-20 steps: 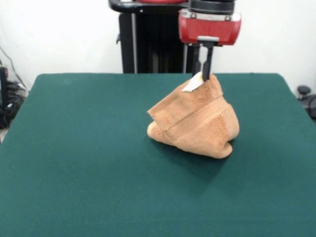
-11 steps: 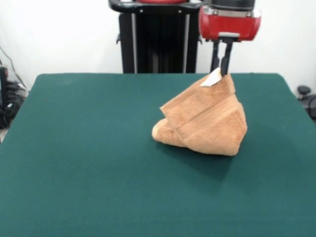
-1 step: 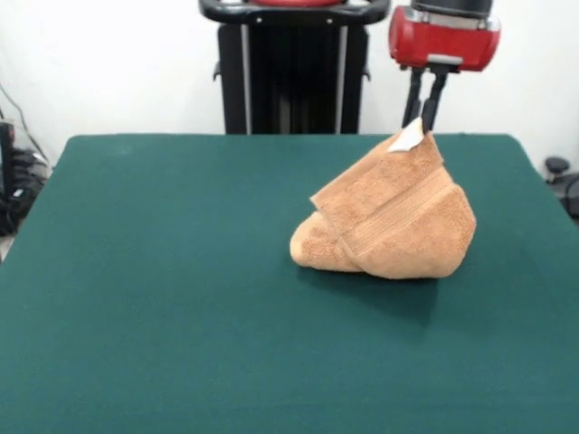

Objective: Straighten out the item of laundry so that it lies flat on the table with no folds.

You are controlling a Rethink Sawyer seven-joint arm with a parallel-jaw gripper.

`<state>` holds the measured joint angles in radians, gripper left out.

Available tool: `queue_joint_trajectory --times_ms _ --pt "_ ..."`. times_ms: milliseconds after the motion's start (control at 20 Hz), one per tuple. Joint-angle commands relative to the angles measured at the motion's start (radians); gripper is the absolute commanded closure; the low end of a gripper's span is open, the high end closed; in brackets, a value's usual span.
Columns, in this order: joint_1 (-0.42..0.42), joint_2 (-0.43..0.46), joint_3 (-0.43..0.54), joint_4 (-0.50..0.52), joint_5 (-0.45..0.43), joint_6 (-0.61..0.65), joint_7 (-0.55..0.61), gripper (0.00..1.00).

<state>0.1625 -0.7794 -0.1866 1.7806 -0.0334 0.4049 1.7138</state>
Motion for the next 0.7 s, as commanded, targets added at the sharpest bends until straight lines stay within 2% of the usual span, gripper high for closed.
queue_joint_trajectory --times_ms 50,300,550,700 --pt "0.101 0.158 -0.072 -0.09 -0.023 -0.025 0.252 1.0" --pt "0.191 0.26 -0.163 -0.157 0.012 -0.039 0.308 1.0" --pt "0.351 0.393 -0.348 -0.254 0.059 -0.023 0.429 1.0" --pt "0.365 0.41 -0.334 -0.262 0.107 -0.037 0.443 1.0"
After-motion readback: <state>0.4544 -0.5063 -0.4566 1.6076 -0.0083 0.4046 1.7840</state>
